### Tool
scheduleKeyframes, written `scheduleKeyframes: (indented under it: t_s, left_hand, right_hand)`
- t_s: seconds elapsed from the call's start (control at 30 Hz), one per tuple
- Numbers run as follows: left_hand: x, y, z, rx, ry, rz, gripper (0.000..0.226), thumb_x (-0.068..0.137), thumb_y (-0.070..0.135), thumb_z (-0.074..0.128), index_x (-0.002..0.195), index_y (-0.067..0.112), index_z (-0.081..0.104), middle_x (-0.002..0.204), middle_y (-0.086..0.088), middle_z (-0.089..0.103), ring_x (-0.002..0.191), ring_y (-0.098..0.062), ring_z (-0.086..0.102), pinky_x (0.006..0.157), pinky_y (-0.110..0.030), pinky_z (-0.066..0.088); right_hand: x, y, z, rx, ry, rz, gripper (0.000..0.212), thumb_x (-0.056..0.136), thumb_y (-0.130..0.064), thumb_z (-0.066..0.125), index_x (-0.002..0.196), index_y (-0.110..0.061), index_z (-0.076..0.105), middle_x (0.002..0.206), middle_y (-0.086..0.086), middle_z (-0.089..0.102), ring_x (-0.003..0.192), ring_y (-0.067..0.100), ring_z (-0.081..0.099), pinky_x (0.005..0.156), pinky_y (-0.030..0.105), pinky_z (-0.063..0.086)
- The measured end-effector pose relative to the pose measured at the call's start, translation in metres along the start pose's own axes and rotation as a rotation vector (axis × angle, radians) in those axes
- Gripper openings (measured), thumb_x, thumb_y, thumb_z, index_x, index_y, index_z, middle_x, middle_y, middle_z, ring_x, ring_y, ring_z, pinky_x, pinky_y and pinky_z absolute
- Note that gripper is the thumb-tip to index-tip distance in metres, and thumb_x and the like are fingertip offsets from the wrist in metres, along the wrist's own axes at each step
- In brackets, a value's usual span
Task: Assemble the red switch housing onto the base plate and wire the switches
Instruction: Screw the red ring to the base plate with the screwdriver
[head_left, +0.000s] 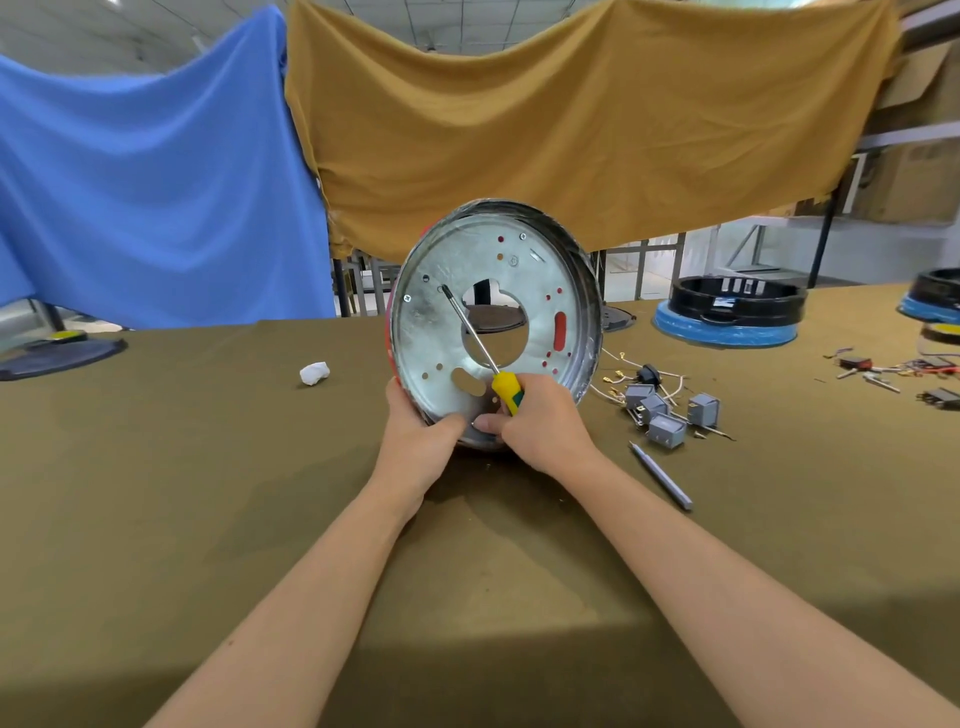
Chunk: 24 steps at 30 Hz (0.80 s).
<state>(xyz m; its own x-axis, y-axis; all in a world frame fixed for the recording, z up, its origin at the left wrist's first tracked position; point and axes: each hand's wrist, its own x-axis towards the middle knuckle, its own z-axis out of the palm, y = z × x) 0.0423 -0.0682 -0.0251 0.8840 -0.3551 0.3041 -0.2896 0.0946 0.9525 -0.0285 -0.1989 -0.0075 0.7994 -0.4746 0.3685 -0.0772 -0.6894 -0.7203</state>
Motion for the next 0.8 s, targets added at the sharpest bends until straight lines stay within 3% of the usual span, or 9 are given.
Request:
scheduleKeyframes:
  t_s: [0.07,0.23,0.43,0.5,0.6,0.7,0.8]
  left_hand:
    - [0.001,-0.001,0.0,0.001,0.016,0.0,0.068,0.076,0.004,0.069,0.135,0.022,0.039,0.12,0.004,0.063,0.109,-0.009,0.062,0.086,-0.025,0.051]
    - [0.001,-0.001,0.0,-0.015,0.019,-0.016,0.074,0.065,0.015,0.065,0.135,0.02,0.039,0.119,0.002,0.062,0.108,-0.012,0.063,0.09,-0.032,0.054]
    - [0.001,-0.002,-0.001,0.001,0.004,-0.038,0.068,0.074,0.008,0.07,0.133,0.023,0.038,0.118,0.005,0.061,0.106,-0.007,0.061,0.079,-0.021,0.05]
    - [0.002,0.0,0.0,-0.013,0.016,-0.057,0.076,0.065,0.015,0.069,0.134,0.021,0.038,0.119,0.003,0.061,0.108,-0.012,0.062,0.086,-0.029,0.054]
    - [0.003,0.002,-0.002,-0.078,0.056,-0.092,0.077,0.064,0.012,0.068,0.135,0.017,0.039,0.117,-0.001,0.063,0.108,-0.02,0.065,0.095,-0.045,0.055]
    - [0.006,0.001,-0.004,-0.217,0.113,-0.139,0.061,0.079,-0.006,0.065,0.131,0.013,0.04,0.112,-0.003,0.063,0.102,-0.021,0.067,0.085,-0.043,0.06]
    - [0.011,0.004,-0.009,-0.34,0.166,-0.192,0.055,0.084,-0.01,0.06,0.132,0.009,0.039,0.116,-0.009,0.061,0.098,-0.022,0.067,0.069,-0.033,0.061]
  right_hand:
    - [-0.001,-0.002,-0.002,-0.001,-0.019,-0.01,0.028,0.081,-0.026,0.081,0.075,-0.024,0.054,0.073,-0.003,0.06,0.072,0.017,0.058,0.06,0.026,0.041]
    - [-0.004,-0.006,-0.003,0.01,-0.038,-0.025,0.026,0.084,-0.02,0.078,0.073,-0.022,0.054,0.074,0.001,0.063,0.078,0.024,0.065,0.077,0.04,0.054]
    - [-0.005,-0.006,-0.002,-0.008,-0.018,-0.03,0.026,0.084,-0.023,0.078,0.072,-0.021,0.054,0.071,-0.001,0.059,0.072,0.018,0.059,0.064,0.028,0.045]
    - [-0.005,-0.005,-0.001,-0.009,-0.015,-0.03,0.028,0.084,-0.024,0.078,0.071,-0.022,0.053,0.07,-0.002,0.058,0.069,0.016,0.056,0.06,0.025,0.04]
    - [-0.004,-0.007,-0.004,0.045,-0.039,-0.046,0.024,0.083,-0.023,0.079,0.076,-0.021,0.056,0.075,0.001,0.063,0.074,0.02,0.061,0.065,0.028,0.047]
    - [-0.006,-0.01,-0.007,0.127,0.011,-0.065,0.022,0.089,-0.028,0.073,0.083,-0.018,0.054,0.082,0.009,0.065,0.078,0.027,0.066,0.073,0.04,0.055]
    - [-0.009,-0.011,-0.01,0.199,0.078,-0.069,0.02,0.094,-0.031,0.064,0.094,-0.018,0.049,0.083,0.009,0.06,0.072,0.025,0.065,0.066,0.04,0.057]
